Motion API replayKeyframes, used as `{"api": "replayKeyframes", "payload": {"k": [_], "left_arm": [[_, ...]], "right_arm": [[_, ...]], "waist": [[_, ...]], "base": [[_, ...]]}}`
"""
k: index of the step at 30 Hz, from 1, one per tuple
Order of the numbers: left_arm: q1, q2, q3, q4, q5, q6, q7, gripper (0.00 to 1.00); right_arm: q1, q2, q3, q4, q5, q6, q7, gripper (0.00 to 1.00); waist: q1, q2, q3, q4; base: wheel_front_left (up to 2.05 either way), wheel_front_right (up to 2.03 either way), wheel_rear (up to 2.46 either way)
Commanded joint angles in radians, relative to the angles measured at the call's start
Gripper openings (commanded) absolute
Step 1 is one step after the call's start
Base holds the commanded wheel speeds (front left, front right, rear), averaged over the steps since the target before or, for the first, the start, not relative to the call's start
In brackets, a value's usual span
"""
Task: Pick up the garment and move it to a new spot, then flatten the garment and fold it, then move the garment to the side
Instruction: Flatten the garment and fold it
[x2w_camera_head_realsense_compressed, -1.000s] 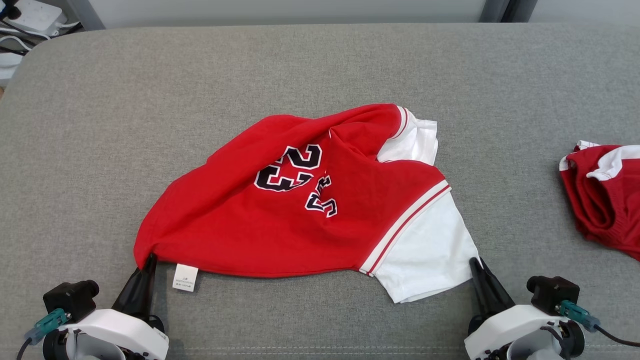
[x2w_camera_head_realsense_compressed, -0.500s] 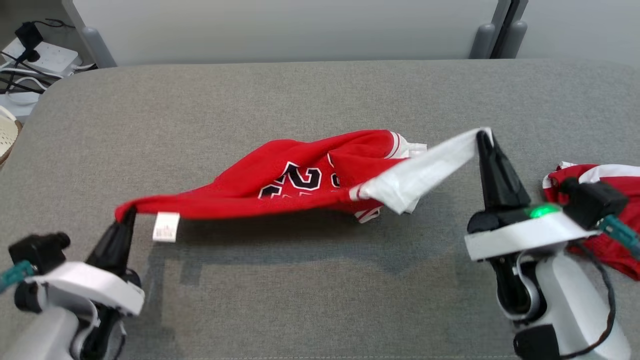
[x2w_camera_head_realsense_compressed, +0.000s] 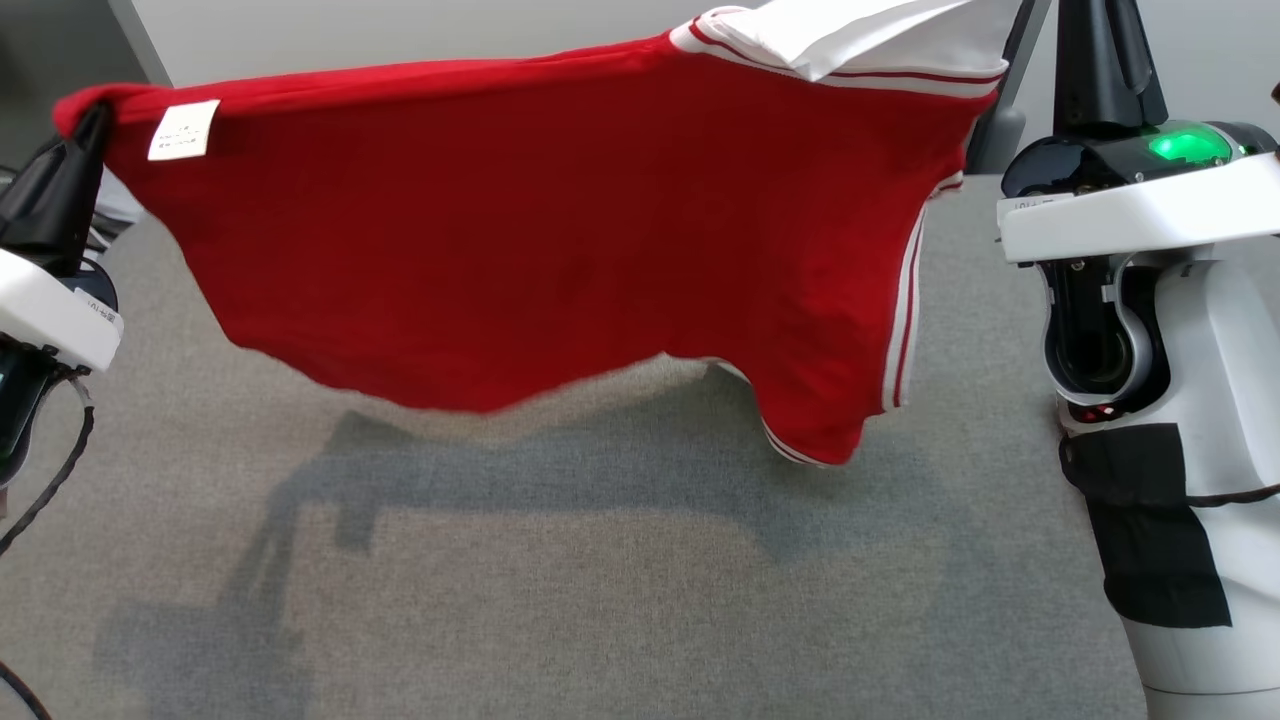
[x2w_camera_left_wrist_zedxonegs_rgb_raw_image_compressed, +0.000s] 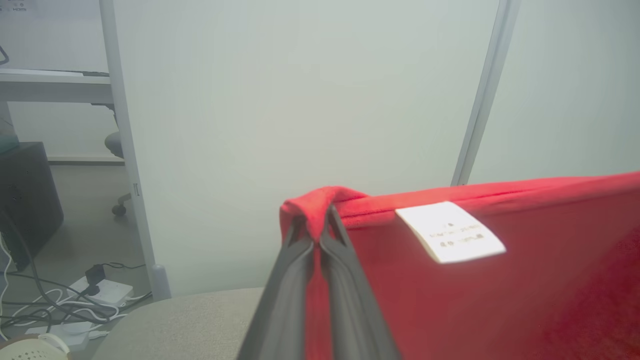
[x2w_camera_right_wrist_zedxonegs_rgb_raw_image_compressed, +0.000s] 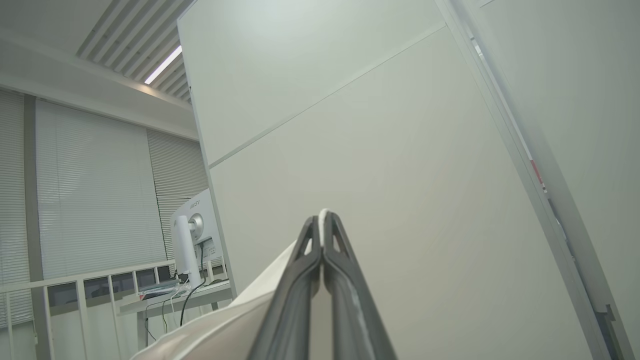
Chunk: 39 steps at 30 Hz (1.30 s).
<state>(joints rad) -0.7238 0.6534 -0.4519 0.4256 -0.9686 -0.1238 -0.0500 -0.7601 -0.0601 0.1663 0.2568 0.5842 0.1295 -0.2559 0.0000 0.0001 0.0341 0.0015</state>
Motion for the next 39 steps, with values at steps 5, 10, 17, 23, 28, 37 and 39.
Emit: {"api": "replayKeyframes", "payload": {"k": [5, 10, 17, 23, 28, 37, 39], "left_arm": [[0.047, 0.065, 0.003, -0.012, -0.059, -0.007, 0.102, 0.0], [0.276, 0.029, -0.04, 0.014, -0.16, -0.006, 0.158, 0.0], [0.475, 0.152, -0.163, -0.206, -0.266, -0.007, 0.276, 0.0], [0.372, 0.365, -0.21, -0.425, -0.436, -0.007, 0.514, 0.0], [0.091, 0.405, -0.081, -0.344, -0.459, -0.007, 0.461, 0.0], [-0.387, 0.414, 0.179, -0.423, -0.46, -0.007, -0.066, 0.0], [-0.367, 0.44, 0.169, -0.415, -0.478, -0.007, -0.1, 0.0]], "right_arm": [[0.03, 0.01, 0.039, 0.006, 0.02, 0.001, 0.116, 0.0], [0.207, 0.01, 0.131, 0.021, 0.039, 0.001, 0.283, 0.0], [0.446, 0.01, 0.23, -0.092, 0.039, 0.001, 0.628, 0.0], [0.443, 0.01, 0.146, -0.273, -0.023, 0.001, 0.927, 0.0], [0.047, 0.01, 0.028, -0.144, -0.036, 0.001, 0.736, 0.0], [-0.681, 0.01, -0.193, 0.18, -0.047, 0.001, 0.211, 0.0], [-0.694, 0.01, -0.202, 0.212, -0.044, 0.001, 0.199, 0.0]], "waist": [[0.0, -0.0001, -0.044, 0.002], [0.0, -0.0001, -0.006, -0.001], [0.0, -0.0001, 0.096, 0.004], [0.0, -0.0001, 0.29, 0.006], [0.0, -0.0001, 0.485, -0.037], [0.0, -0.0001, 0.518, -0.077], [0.0, -0.0001, 0.537, -0.09]], "base": [[0.0, 0.0, 0.0], [0.0, 0.0, 0.0], [0.0, 0.0, 0.0], [0.0, 0.0, 0.0], [0.0, 0.0, 0.0], [0.0, 0.0, 0.0], [0.0, 0.0, 0.0]]}}
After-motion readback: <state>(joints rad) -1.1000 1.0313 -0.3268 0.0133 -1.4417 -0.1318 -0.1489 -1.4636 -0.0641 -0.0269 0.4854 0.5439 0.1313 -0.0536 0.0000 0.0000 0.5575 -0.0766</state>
